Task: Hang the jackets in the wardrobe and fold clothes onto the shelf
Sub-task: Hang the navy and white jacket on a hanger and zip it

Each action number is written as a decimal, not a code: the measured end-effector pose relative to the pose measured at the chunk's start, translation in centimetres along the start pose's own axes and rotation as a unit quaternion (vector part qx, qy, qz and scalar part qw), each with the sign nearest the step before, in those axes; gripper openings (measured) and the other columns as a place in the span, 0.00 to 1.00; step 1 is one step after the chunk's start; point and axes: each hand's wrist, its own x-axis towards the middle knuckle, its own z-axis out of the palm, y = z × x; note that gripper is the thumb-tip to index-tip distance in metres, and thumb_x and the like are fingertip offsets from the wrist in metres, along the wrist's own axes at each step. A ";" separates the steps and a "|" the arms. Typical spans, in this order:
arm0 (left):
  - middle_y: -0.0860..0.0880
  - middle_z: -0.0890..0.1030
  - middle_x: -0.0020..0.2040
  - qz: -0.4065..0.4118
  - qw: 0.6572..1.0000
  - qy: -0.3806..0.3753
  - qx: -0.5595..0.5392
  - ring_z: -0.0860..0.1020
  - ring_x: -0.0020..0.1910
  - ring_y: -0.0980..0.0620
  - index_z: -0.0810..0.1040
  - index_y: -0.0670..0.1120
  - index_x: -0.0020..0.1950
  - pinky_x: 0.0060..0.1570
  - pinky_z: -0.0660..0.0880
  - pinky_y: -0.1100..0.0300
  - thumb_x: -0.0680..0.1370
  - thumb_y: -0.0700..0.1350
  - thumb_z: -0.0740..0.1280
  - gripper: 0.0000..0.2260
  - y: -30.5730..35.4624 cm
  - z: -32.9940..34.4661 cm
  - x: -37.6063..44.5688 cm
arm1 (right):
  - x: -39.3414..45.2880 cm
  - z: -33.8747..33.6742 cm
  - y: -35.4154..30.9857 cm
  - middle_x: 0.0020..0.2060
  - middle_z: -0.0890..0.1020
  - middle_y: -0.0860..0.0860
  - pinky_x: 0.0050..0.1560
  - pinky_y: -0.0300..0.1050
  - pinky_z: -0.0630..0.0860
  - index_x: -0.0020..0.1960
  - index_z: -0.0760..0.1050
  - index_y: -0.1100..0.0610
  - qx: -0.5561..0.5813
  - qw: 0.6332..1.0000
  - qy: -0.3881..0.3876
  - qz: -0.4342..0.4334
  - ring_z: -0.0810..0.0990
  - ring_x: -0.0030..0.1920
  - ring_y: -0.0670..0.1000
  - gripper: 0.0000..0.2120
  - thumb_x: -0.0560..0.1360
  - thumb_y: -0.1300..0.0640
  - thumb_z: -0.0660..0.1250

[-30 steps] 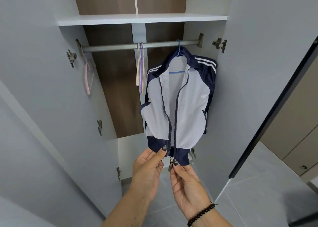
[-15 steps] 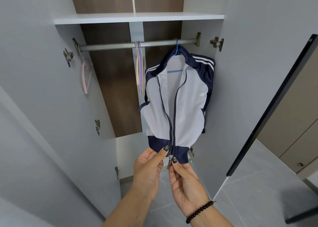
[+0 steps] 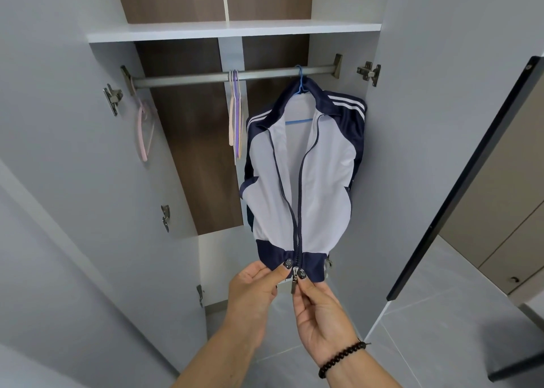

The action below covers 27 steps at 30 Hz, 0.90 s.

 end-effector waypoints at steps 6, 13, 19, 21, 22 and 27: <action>0.46 0.82 0.35 -0.005 0.999 0.030 0.021 0.71 0.40 0.47 0.83 0.43 0.38 0.46 0.70 0.55 0.70 0.38 0.75 0.03 0.1 -0.4 0.0 | 0.2 -0.3 0.4 0.46 0.85 0.59 0.38 0.38 0.81 0.52 0.79 0.67 -0.011 1.000 -0.011 0.011 0.85 0.41 0.49 0.16 0.65 0.71 0.68; 0.41 0.85 0.42 0.000 0.999 0.031 0.033 0.77 0.43 0.48 0.82 0.36 0.46 0.50 0.72 0.53 0.71 0.37 0.75 0.07 -0.5 -0.4 -0.4 | 0.2 0.0 0.3 0.39 0.85 0.58 0.33 0.36 0.80 0.49 0.78 0.67 -0.018 1.000 0.010 0.014 0.84 0.35 0.48 0.13 0.65 0.69 0.68; 0.41 0.85 0.45 0.005 0.999 -0.003 0.034 0.76 0.43 0.48 0.83 0.37 0.48 0.50 0.70 0.53 0.71 0.38 0.74 0.07 0.1 -0.9 0.3 | 0.6 0.5 0.4 0.38 0.84 0.57 0.33 0.36 0.80 0.47 0.79 0.66 -0.027 1.000 0.005 0.010 0.84 0.35 0.47 0.07 0.68 0.69 0.68; 0.43 0.85 0.45 0.011 0.999 -0.012 0.045 0.76 0.42 0.51 0.81 0.35 0.50 0.47 0.71 0.58 0.72 0.38 0.73 0.09 0.2 -1.2 0.6 | 0.6 0.8 0.2 0.36 0.83 0.56 0.31 0.37 0.79 0.43 0.78 0.64 -0.069 0.998 0.005 0.014 0.82 0.33 0.47 0.03 0.70 0.67 0.68; 0.44 0.86 0.45 0.019 0.998 -0.014 0.057 0.78 0.41 0.53 0.81 0.35 0.50 0.45 0.71 0.61 0.73 0.38 0.73 0.09 0.2 -1.4 0.8 | 0.6 1.1 0.2 0.34 0.82 0.55 0.30 0.37 0.78 0.43 0.78 0.63 -0.100 0.995 0.008 0.021 0.80 0.31 0.47 0.01 0.72 0.65 0.68; 0.44 0.86 0.42 0.062 0.989 -0.011 0.135 0.80 0.34 0.59 0.82 0.39 0.47 0.33 0.72 0.71 0.74 0.37 0.71 0.03 0.3 -2.3 1.7 | 0.5 1.2 0.2 0.27 0.74 0.51 0.24 0.38 0.68 0.42 0.79 0.61 -0.254 0.958 0.004 0.132 0.71 0.24 0.47 0.14 0.79 0.54 0.61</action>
